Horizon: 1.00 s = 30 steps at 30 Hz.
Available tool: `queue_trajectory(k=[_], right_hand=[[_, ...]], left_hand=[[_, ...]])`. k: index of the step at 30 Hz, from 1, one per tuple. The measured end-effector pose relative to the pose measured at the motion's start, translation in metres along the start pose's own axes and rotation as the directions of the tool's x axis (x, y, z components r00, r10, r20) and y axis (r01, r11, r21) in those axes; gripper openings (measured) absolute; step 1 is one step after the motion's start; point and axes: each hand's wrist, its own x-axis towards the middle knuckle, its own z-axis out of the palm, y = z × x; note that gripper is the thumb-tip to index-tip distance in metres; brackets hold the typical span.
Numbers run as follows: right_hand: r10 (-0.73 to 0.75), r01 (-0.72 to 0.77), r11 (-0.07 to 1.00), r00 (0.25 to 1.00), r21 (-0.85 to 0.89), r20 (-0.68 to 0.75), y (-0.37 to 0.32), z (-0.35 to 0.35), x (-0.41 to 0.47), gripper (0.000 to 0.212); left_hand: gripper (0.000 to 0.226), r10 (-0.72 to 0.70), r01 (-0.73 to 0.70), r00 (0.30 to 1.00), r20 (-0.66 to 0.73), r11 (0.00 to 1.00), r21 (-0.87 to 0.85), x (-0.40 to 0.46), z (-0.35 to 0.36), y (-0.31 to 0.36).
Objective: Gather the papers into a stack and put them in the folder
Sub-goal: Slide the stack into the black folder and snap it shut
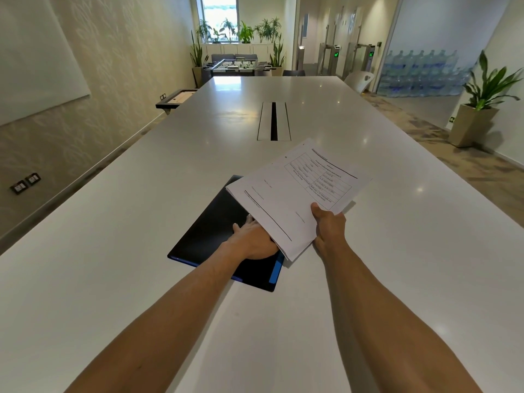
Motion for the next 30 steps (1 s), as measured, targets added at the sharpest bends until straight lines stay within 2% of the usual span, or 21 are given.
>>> queue_trajectory(k=[4, 9, 12, 18, 21, 22, 25, 30], right_hand=[[0.021, -0.021, 1.000, 1.000, 0.012, -0.005, -0.002, 0.000, 0.000, 0.041], [0.042, -0.041, 0.998, 0.999, 0.057, -0.016, -0.001, 0.001, -0.001, 0.044], [0.034, -0.033, 0.997, 0.999, 0.066, -0.012, -0.001, 0.000, -0.002, 0.045], [0.035, -0.035, 0.999, 0.999, 0.011, -0.011, -0.004, 0.000, -0.005, 0.046], [0.036, -0.036, 0.999, 0.999, 0.010, -0.018, -0.005, 0.000, -0.006, 0.050], [0.038, -0.038, 0.999, 0.999, 0.009, -0.019, -0.006, 0.000, -0.007, 0.052], [0.042, -0.043, 0.999, 0.999, -0.004, -0.024, -0.008, 0.000, -0.008, 0.054], [0.058, -0.057, 0.998, 0.997, 0.019, -0.046, -0.009, 0.000, -0.009, 0.054]], left_hand=[[0.054, 0.009, -0.010, 1.000, -0.023, 0.999, -0.036, -0.001, -0.004, -0.004], [0.080, -0.051, 0.051, 0.998, -0.030, 0.999, 0.016, 0.001, 0.005, -0.004], [0.086, -0.079, 0.079, 0.997, 0.003, 0.997, 0.016, 0.002, 0.007, -0.002], [0.092, -0.215, 0.211, 0.971, 0.105, 0.976, 0.051, 0.000, 0.011, 0.025], [0.090, -0.414, 0.413, 0.908, 0.066, 0.910, 0.028, -0.006, 0.018, 0.045], [0.086, -0.426, 0.427, 0.902, 0.072, 0.904, -0.005, -0.009, 0.018, 0.051], [0.058, -0.278, 0.279, 0.960, -0.033, 0.960, 0.023, -0.010, 0.022, 0.057], [0.046, -0.153, 0.205, 0.961, -0.231, 0.954, 0.220, -0.010, 0.007, 0.056]])
